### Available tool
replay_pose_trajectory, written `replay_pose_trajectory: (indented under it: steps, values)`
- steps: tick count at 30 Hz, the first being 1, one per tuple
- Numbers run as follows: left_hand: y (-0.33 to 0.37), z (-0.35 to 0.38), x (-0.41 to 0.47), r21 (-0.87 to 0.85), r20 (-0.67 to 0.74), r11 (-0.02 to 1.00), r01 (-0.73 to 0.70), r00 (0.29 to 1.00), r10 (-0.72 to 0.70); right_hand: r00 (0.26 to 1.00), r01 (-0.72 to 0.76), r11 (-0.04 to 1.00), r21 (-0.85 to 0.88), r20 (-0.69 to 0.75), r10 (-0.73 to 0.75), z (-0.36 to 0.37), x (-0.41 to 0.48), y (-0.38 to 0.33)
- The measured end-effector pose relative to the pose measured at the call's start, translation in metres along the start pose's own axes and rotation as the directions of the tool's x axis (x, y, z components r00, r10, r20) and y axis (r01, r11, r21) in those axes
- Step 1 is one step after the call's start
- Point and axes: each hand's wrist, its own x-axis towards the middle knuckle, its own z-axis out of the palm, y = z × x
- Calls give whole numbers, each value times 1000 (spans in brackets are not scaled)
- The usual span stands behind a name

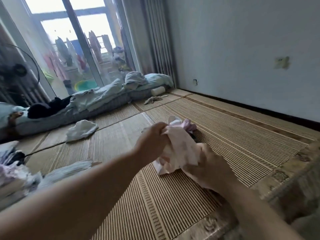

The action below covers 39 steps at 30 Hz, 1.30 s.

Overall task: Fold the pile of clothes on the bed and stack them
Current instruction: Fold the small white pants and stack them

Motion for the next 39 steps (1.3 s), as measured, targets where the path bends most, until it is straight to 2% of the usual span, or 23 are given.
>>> replay_pose_trajectory:
  steps: [2,6,8,10,11,14,17,20,22,24,27,29,31,32,33,34,36,37,39]
  values:
    - [14,-39,-7,-17,-22,1000,10,1000,-11,1000,1,1000,16,-23,0,11,-10,-21]
    - [12,-117,-34,-35,-57,997,70,996,-72,1000,-5,957,289,-18,11,14,-20,-59]
    - [2,-154,-49,92,-53,986,136,990,-132,999,1,941,337,-42,14,12,-21,-74]
    - [-8,-188,-67,278,-50,942,186,983,-179,999,12,953,304,-51,3,11,-18,-91]
    - [-14,-203,-76,289,-49,934,209,978,-203,999,14,958,287,-34,-5,9,-17,-101]
    - [-26,-235,-98,85,-23,951,299,954,-298,995,31,958,286,80,-57,-1,-14,-133]
    - [-39,-264,-115,-142,-19,917,373,925,-379,970,47,942,333,210,-122,-6,-16,-159]
    - [-57,-283,-127,-124,-78,890,438,890,-449,963,-96,902,422,267,-22,-1,-16,-177]
    - [-69,-285,-135,-71,-34,852,518,853,-522,949,-254,784,566,301,90,7,-18,-192]
    - [-73,-279,-145,82,53,832,549,831,-553,920,-360,679,640,363,147,17,-20,-210]
    - [-64,-249,-164,239,164,888,393,885,-436,885,-426,608,670,448,126,31,-28,-237]
    - [-52,-220,-178,225,266,937,268,908,-324,872,-438,608,662,476,111,37,-34,-253]
    - [-42,-188,-190,95,380,973,212,895,-233,859,-456,592,664,503,98,43,-40,-265]
    - [-39,-173,-193,35,385,981,192,903,-191,855,-462,583,668,510,93,44,-42,-269]
    - [-37,-159,-194,26,331,987,156,931,-155,855,-464,578,671,510,93,45,-43,-272]
    - [-37,-149,-194,55,217,991,125,967,-134,856,-464,575,673,509,95,45,-44,-273]
    - [-39,-140,-193,53,-10,985,161,987,-161,854,-474,557,682,510,101,41,-46,-275]
    - [-43,-139,-191,-19,-57,979,204,977,-204,853,-482,540,690,512,107,38,-46,-275]
    - [-54,-139,-185,-162,-18,945,286,956,-292,852,-497,502,708,509,125,32,-44,-272]
